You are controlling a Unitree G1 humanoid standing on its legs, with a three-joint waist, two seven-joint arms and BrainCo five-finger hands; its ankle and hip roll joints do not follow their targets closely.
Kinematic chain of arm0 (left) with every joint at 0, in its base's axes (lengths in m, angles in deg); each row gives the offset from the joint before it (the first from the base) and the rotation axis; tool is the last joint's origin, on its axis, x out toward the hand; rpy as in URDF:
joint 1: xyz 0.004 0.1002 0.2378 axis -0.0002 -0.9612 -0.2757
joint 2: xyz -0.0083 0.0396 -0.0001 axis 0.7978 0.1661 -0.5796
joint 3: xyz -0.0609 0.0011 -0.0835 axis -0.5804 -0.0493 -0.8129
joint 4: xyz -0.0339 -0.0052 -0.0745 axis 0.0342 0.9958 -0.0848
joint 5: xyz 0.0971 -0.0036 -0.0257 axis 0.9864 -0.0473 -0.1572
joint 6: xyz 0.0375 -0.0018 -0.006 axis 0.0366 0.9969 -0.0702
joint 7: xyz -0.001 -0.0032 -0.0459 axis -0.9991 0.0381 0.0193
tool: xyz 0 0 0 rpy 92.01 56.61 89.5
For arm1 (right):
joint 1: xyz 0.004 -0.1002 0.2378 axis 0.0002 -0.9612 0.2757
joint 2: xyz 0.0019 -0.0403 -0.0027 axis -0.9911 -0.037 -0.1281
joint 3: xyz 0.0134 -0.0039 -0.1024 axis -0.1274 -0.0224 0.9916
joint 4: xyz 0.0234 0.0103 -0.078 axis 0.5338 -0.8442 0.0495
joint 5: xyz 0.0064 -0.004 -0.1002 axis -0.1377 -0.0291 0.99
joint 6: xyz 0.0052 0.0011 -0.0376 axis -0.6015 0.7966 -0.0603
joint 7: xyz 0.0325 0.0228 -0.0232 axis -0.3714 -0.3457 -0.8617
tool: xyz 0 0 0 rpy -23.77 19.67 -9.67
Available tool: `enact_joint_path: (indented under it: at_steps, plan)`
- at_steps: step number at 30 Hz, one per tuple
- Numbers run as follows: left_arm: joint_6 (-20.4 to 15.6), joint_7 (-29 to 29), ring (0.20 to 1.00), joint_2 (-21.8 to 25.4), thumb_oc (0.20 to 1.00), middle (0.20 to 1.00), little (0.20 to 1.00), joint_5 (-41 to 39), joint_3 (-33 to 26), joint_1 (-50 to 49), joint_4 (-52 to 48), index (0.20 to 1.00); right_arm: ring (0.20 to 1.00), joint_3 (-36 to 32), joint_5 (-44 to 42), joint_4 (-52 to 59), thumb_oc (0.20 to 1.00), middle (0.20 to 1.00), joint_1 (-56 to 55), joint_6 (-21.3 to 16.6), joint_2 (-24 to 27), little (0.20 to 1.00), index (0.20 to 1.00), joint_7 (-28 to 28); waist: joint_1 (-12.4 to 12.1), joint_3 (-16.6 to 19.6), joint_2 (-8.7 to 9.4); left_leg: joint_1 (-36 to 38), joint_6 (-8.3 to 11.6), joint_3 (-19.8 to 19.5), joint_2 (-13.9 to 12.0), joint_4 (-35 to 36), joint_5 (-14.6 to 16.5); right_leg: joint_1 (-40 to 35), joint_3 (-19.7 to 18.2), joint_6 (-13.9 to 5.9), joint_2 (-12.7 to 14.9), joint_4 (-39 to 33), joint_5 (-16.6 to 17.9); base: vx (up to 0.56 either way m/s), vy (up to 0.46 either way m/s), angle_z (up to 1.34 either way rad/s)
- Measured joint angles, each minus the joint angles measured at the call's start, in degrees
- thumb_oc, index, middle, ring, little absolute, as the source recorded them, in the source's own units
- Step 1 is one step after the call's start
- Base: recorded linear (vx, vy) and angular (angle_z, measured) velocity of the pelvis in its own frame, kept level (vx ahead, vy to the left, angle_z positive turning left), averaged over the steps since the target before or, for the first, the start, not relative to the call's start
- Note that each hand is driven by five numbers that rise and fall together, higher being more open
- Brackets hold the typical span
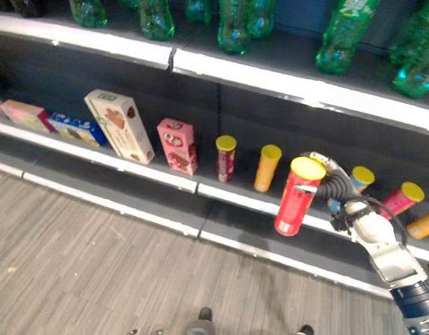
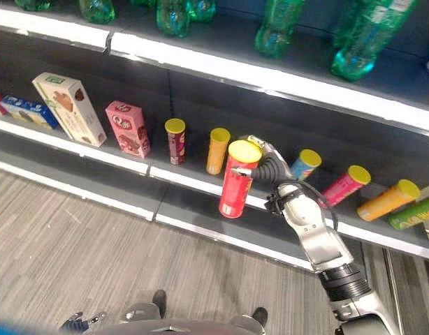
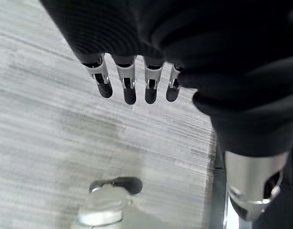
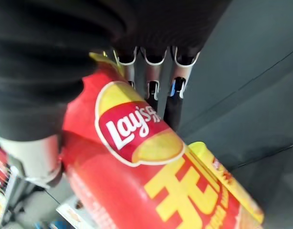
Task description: Put the goods on the table back onto the shelves and tidy them up.
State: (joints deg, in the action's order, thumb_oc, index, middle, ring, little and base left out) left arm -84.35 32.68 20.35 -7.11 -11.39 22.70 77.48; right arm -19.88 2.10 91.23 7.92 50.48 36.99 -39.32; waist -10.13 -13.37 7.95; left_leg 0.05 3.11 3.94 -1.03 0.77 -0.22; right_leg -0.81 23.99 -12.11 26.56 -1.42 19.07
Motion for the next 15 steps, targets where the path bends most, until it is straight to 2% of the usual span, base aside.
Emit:
enact_joint_path:
  at_steps: [1, 3, 5, 6, 8, 10, 12, 15]
  plan:
    - [-0.2, 0.1, 1.0, 0.1, 1.0, 1.0, 1.0, -0.2, 0.0, 0.4, -1.1, 1.0, 0.2, -0.1, 0.0, -0.8, 0.2, 0.2, 1.3, 0.2, 0.4, 0.2, 0.2, 0.4, -0.3, -1.0, 0.04, -1.2, 0.54, -0.6, -0.2, -0.2, -0.4, -0.3, 0.7, -1.05, -0.2, -0.7, -1.0, -0.07, -0.121, 0.44]
    - [-0.2, 0.1, 1.0, 0.1, 1.0, 1.0, 1.0, -0.4, 0.1, 1.7, -2.1, 1.0, 0.2, -0.3, 0.0, -2.1, 0.2, 0.2, 4.1, 0.3, 0.5, 0.2, 0.2, 1.6, -1.5, -3.9, -0.51, -3.2, 1.59, -1.8, -1.4, -1.0, -1.1, -0.2, 1.4, -0.58, -1.5, -1.1, -3.5, -0.1, -0.137, 0.28]
    - [-0.2, 0.0, 1.0, 0.6, 1.0, 1.0, 1.0, -0.4, 0.9, 2.2, -4.5, 1.0, 0.2, -0.6, 0.0, -4.1, 0.2, 0.2, 6.8, 0.4, 1.0, 0.2, 0.2, 3.2, -1.5, -6.8, -0.94, -6.7, 3.13, -3.6, -2.8, -2.9, -1.0, 1.1, 2.5, -0.41, -3.1, -0.8, -7.0, -0.06, -0.094, 0.36]
    - [-0.1, 0.1, 1.0, 0.2, 1.0, 1.0, 1.0, -0.4, 1.7, 4.1, -5.8, 1.0, 0.2, -1.6, 0.0, -4.8, 0.2, 0.2, 8.9, 0.6, 3.4, 0.2, 0.2, 4.6, -1.7, -10.2, -2.32, -9.9, 4.31, -5.8, -4.0, -4.1, -2.0, 2.3, 3.4, -0.62, -5.0, -1.2, -8.8, -0.04, -0.094, 0.46]
    - [0.0, 0.1, 1.0, -1.2, 1.0, 1.0, 1.0, -0.5, 2.7, 4.7, -6.3, 1.0, 0.2, -3.2, 0.0, -5.5, 0.2, 0.2, 9.5, 1.2, 4.0, 0.2, 0.2, 5.3, -2.5, -13.2, -5.14, -11.1, 5.23, -6.7, -6.4, -3.8, -3.0, 3.3, 4.0, 0.53, -7.5, -0.8, -9.4, -0.06, -0.104, 0.18]
    - [-0.2, 0.3, 1.0, -1.2, 1.0, 1.0, 1.0, -2.5, 4.5, 5.0, -9.6, 1.0, 0.2, -4.8, 0.0, -5.2, 0.2, 0.2, 9.6, 1.2, 6.5, 0.2, 0.2, 7.3, -2.3, -15.9, -7.68, -14.2, 5.45, -8.1, -7.6, -3.8, -3.9, 5.7, 4.9, 1.12, -8.5, -0.6, -9.9, -0.07, -0.072, 0.11]
    - [-0.3, 0.3, 1.0, -1.1, 1.0, 1.0, 1.0, -2.6, 4.8, 5.6, -11.8, 1.0, 0.2, -6.1, 0.0, -5.1, 0.2, 0.2, 10.0, 1.4, 7.1, 0.2, 0.2, 8.6, -2.1, -17.2, -8.39, -16.1, 5.45, -8.3, -7.4, -3.3, -4.8, 7.8, 5.0, 1.86, -8.6, -0.3, -9.3, -0.05, -0.033, 0.07]
    - [-0.5, 0.2, 1.0, -0.5, 1.0, 1.0, 1.0, -2.6, 4.9, 5.8, -14.5, 1.0, 0.2, -6.1, 0.0, -5.1, 0.2, 0.2, 10.6, 1.5, 7.3, 0.2, 0.2, 9.8, -1.9, -18.2, -9.28, -17.2, 5.49, -8.3, -6.3, -2.7, -5.4, 8.9, 5.3, 1.68, -7.6, -0.4, -9.1, -0.02, 0.0, 0.09]
